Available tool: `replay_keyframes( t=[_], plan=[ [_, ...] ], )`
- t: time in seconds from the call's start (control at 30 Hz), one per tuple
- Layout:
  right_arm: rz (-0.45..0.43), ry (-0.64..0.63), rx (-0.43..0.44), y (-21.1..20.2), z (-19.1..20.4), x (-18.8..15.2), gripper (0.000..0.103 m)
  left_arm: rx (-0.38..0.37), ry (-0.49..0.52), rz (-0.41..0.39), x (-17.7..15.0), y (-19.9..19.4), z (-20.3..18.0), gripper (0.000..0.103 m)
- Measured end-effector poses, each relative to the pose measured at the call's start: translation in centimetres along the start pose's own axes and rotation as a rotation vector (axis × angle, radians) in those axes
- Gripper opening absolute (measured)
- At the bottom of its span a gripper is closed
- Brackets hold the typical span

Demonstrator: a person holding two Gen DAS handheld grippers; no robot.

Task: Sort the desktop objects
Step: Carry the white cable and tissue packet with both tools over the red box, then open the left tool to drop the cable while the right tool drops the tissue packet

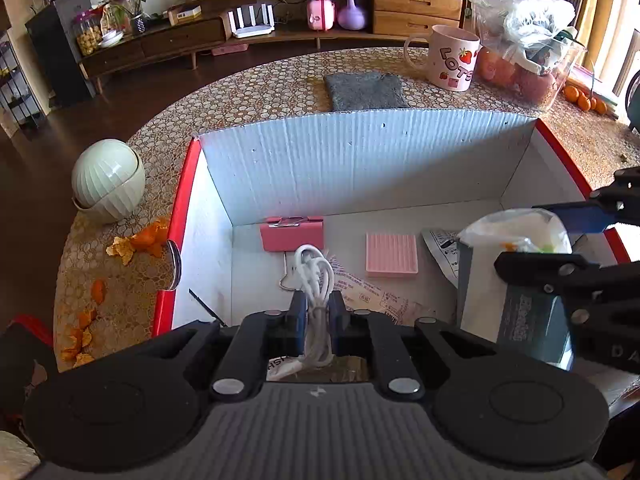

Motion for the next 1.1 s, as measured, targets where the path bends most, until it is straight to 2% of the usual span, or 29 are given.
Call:
replay_keyframes(
  t=[0.13, 0.23, 0.3, 0.47, 0.57, 0.8, 1.1],
  plan=[
    [-0.011, 0.031, 0.01, -0.6, -0.6, 0.3, 0.043, 0.008, -0.004, -0.01, 0.1, -0.5, -0.1, 0.01],
    [-0.025, 0.045, 0.025, -1.3, -1.1, 0.3, 0.053, 0.019, -0.015, -0.023, 0.3, -1.1, -0.2, 0.01],
    [-0.044, 0.052, 0.045, -2.0, -1.3, 0.3, 0.067, 0.025, -0.029, -0.031, 0.4, -1.6, -0.2, 0.011],
    [-0.077, 0.074, 0.08, -3.6, -1.7, 0.4, 0.07, 0.017, -0.043, -0.078, 0.7, -3.5, -0.6, 0.011],
    [-0.102, 0.092, 0.098, -4.8, -2.1, 0.2, 0.081, 0.017, -0.045, -0.104, 0.7, -4.7, -1.1, 0.011],
    [-0.136, 0.098, 0.119, -7.3, -2.5, -0.5, 0.082, 0.013, -0.105, -0.15, 0.4, -7.3, -1.7, 0.011],
    [-0.224, 0.067, 0.137, -11.1, -2.3, -1.4, 0.086, 0.087, -0.075, -0.199, -0.7, -10.3, -3.5, 0.011]
  ],
)
Point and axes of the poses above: each gripper's, at about its wrist camera, not at the fingertips, and y roughly the way its jaws point, z to its left, x to its top, the point moved 3 cm from there along y, roughly the way its jaws point, and after that the axes turned 14 degrees about -z, right-handed, at the moved point
